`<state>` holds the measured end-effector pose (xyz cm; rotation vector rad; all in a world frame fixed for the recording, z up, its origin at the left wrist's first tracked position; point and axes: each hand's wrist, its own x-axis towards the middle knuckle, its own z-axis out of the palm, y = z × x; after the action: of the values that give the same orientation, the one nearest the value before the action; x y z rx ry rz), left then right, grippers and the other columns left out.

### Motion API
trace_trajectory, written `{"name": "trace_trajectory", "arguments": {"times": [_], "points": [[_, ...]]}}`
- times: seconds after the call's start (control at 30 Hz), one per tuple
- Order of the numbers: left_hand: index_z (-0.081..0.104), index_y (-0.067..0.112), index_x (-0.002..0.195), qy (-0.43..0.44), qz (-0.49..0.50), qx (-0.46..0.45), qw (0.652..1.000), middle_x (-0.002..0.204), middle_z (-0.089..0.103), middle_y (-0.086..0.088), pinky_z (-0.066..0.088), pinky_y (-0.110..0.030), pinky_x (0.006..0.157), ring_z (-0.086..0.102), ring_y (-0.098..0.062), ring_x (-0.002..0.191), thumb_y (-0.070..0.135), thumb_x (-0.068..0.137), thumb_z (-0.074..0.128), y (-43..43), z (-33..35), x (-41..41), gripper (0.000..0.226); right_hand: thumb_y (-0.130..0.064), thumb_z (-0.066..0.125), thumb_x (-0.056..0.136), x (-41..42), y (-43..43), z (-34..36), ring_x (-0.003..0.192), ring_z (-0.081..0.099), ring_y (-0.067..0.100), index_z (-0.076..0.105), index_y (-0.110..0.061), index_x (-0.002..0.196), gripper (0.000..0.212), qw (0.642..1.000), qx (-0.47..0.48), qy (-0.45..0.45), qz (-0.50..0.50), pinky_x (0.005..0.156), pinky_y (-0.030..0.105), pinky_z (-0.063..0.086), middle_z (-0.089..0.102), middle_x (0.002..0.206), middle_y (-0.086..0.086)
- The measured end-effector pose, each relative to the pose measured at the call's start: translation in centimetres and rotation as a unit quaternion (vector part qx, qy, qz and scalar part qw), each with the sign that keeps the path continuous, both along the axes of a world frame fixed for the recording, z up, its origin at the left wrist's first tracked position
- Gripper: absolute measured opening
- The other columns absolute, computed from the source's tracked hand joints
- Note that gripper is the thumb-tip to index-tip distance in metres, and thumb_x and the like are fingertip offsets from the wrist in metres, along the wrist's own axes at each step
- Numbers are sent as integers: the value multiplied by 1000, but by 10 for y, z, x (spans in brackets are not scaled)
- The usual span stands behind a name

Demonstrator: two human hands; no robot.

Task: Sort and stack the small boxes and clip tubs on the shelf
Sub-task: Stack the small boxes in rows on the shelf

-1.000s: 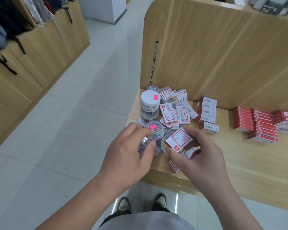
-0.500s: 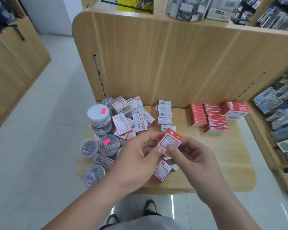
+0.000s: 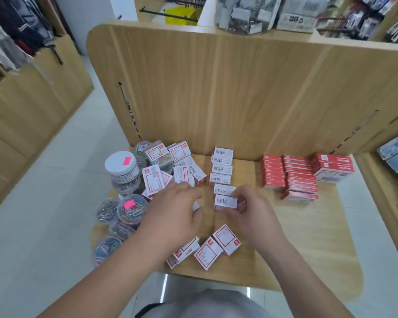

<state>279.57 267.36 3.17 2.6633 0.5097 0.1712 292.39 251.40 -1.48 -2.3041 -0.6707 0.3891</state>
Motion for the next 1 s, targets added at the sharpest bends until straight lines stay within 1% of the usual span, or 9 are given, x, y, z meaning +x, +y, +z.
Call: {"name": "trace_trajectory", "arguments": {"times": [0.1,0.17,0.23,0.33,0.4,0.6,0.8,0.87,1.0], "points": [[68,23,102,63,-20,40,997,102,64,0,48,-38,83,56,-25,104,43,88,61,0,1,27,25,-41,84,78,-1,-2,-10,77,59,10,53,-35,121,53,998,33,10,-49,62,23,40,60,90,-11],[63,22,99,103,-22,76,992,105,64,-2,44,-37,81,56,-26,105,53,88,63,0,1,45,33,-41,85,76,3,-3,-9,71,59,11,52,-23,138,73,997,21,31,-61,59,27,44,61,78,-4],[64,24,98,131,-27,108,985,102,65,-2,40,-37,77,58,-26,102,64,84,64,1,-2,59,42,-37,83,79,8,-2,-7,63,57,10,61,-23,125,53,998,17,46,-24,55,26,45,61,67,-7],[67,26,101,149,-31,141,978,100,67,-1,40,-37,78,58,-27,101,67,81,63,2,-10,69,46,-34,76,84,14,2,-8,59,54,5,61,-38,96,20,998,3,54,35,52,24,43,59,63,-17],[67,27,105,147,-38,147,977,100,66,0,39,-38,80,57,-27,102,65,81,64,4,-14,71,45,-35,73,83,18,4,-14,60,54,9,60,-38,103,24,998,-21,41,51,56,34,48,56,63,-9],[68,31,113,132,-43,146,979,102,63,4,38,-39,87,53,-23,106,66,84,59,6,-18,68,47,-32,68,86,22,5,-21,64,55,10,55,-40,119,36,996,-14,29,86,57,35,48,56,68,-8],[75,35,104,111,-38,150,982,97,61,6,34,-41,88,48,-22,105,74,87,51,6,-22,60,50,-31,67,88,22,4,-27,66,51,9,61,-29,103,16,996,-27,9,87,61,35,46,50,76,-6],[76,34,105,120,-34,145,982,99,61,7,32,-42,89,48,-22,107,74,89,49,5,-23,61,51,-30,64,92,18,5,-25,69,50,10,59,-31,108,16,994,-39,-11,97,62,31,42,46,80,-9],[75,33,109,132,-40,143,980,102,60,6,30,-43,91,47,-22,109,71,90,50,4,-22,63,49,-33,60,94,13,6,-22,79,54,18,58,-29,112,19,994,-61,-24,82,67,38,49,43,83,-10]]}}
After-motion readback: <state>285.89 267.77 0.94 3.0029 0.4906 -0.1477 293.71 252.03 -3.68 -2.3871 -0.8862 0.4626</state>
